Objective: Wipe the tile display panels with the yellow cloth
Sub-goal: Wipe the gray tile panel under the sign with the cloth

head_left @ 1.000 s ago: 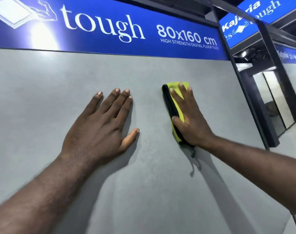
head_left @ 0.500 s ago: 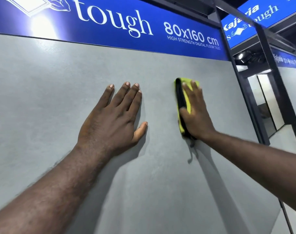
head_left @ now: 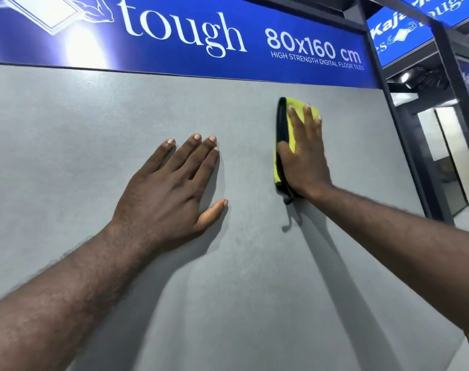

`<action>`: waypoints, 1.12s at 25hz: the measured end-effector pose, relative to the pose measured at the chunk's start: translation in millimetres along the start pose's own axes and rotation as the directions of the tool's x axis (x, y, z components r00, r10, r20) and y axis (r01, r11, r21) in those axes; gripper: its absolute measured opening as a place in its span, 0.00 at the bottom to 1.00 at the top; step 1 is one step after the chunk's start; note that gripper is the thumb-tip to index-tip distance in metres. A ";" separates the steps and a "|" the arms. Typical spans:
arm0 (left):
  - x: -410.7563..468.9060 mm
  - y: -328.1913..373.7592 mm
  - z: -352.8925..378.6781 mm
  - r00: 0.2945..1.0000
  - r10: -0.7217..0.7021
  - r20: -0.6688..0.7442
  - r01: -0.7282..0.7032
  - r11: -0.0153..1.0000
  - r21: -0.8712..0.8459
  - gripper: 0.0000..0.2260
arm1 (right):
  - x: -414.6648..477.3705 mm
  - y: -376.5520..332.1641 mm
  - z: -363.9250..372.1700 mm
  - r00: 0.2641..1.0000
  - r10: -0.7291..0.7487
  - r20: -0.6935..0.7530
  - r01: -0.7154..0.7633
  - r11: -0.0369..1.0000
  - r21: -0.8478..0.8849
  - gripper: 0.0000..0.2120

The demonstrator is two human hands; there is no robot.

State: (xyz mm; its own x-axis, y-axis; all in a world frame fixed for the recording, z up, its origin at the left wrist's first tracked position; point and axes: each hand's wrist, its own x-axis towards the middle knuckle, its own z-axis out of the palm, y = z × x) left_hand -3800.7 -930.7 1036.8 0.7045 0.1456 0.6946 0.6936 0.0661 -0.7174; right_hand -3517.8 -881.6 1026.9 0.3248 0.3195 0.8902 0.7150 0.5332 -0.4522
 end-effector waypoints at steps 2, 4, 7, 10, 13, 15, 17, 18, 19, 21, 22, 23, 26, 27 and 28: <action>-6.0 -8.0 -3.7 1.000 -0.010 -0.002 0.010 1.000 0.005 0.40 | -19.6 -15.8 10.7 0.960 -0.274 0.048 0.278 0.957 -0.082 0.41; -18.8 -17.3 -9.3 1.000 -0.028 -0.002 0.028 1.000 0.011 0.40 | -54.2 -0.2 15.9 0.880 -0.457 0.131 0.470 0.878 -0.096 0.41; -39.2 -34.2 -15.0 0.999 -0.035 -0.005 0.036 0.999 0.027 0.40 | -33.9 1.9 6.9 0.977 -0.209 0.030 0.210 0.975 -0.064 0.41; -52.3 -46.6 -19.0 1.000 -0.025 -0.008 0.025 0.999 0.021 0.39 | -27.6 -45.0 15.9 0.994 -0.110 0.009 0.110 0.993 -0.036 0.41; -67.5 -60.1 -21.8 1.000 -0.021 -0.013 0.022 1.000 0.018 0.40 | -78.3 -49.4 34.0 0.873 -0.476 0.112 0.485 0.870 -0.085 0.40; -82.5 -72.5 -24.5 1.000 -0.016 -0.016 0.017 1.000 0.019 0.40 | -79.2 -50.7 32.6 0.920 -0.388 0.059 0.392 0.915 -0.092 0.40; -93.9 -84.2 -28.1 1.000 -0.006 -0.027 0.007 1.000 0.016 0.40 | -59.0 -74.4 31.3 0.996 -0.086 0.001 0.086 0.996 -0.018 0.40; -99.3 -91.1 -30.2 1.000 -0.005 -0.030 0.005 1.000 0.008 0.40 | -56.4 -90.5 34.2 0.999 -0.035 -0.006 0.035 0.999 -0.005 0.40; -105.1 -97.8 -32.0 0.999 -0.008 -0.032 0.008 1.000 -0.002 0.40 | -63.0 -104.1 38.9 0.995 -0.098 -0.001 0.098 0.995 -0.031 0.40; -119.0 -109.6 -34.7 0.999 -0.012 -0.034 0.012 1.000 -0.021 0.41 | -95.1 -110.6 51.5 0.932 -0.356 0.073 0.361 0.928 -0.092 0.40; -126.5 -114.9 -35.7 0.999 -0.008 -0.037 0.007 1.000 -0.023 0.41 | -109.8 -106.4 53.3 0.903 -0.418 0.103 0.428 0.898 -0.103 0.40; -133.0 -120.4 -36.6 0.999 0.003 -0.042 -0.004 1.000 -0.021 0.40 | -113.7 -103.9 50.9 0.907 -0.411 0.089 0.419 0.901 -0.110 0.40; -143.4 -140.5 -41.7 0.997 0.054 -0.053 -0.054 0.999 -0.003 0.39 | -92.3 -132.3 51.0 0.996 -0.085 0.000 0.085 0.996 -0.037 0.40; -146.6 -147.2 -43.5 0.996 0.065 -0.057 -0.065 0.998 0.006 0.39 | -92.0 -146.7 55.7 0.999 -0.051 -0.001 0.051 0.998 -0.034 0.40; -150.0 -152.6 -44.6 0.996 0.068 -0.061 -0.067 0.998 0.014 0.39 | -99.6 -157.9 60.9 0.993 -0.117 0.011 0.118 0.991 -0.063 0.40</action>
State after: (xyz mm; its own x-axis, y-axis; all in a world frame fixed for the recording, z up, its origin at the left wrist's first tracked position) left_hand -4005.5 -1006.7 1044.6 0.7578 0.0889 0.6464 0.6426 0.0699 -0.7630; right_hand -3700.7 -949.9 1006.3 0.2318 0.2633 0.9364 0.7859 0.5166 -0.3398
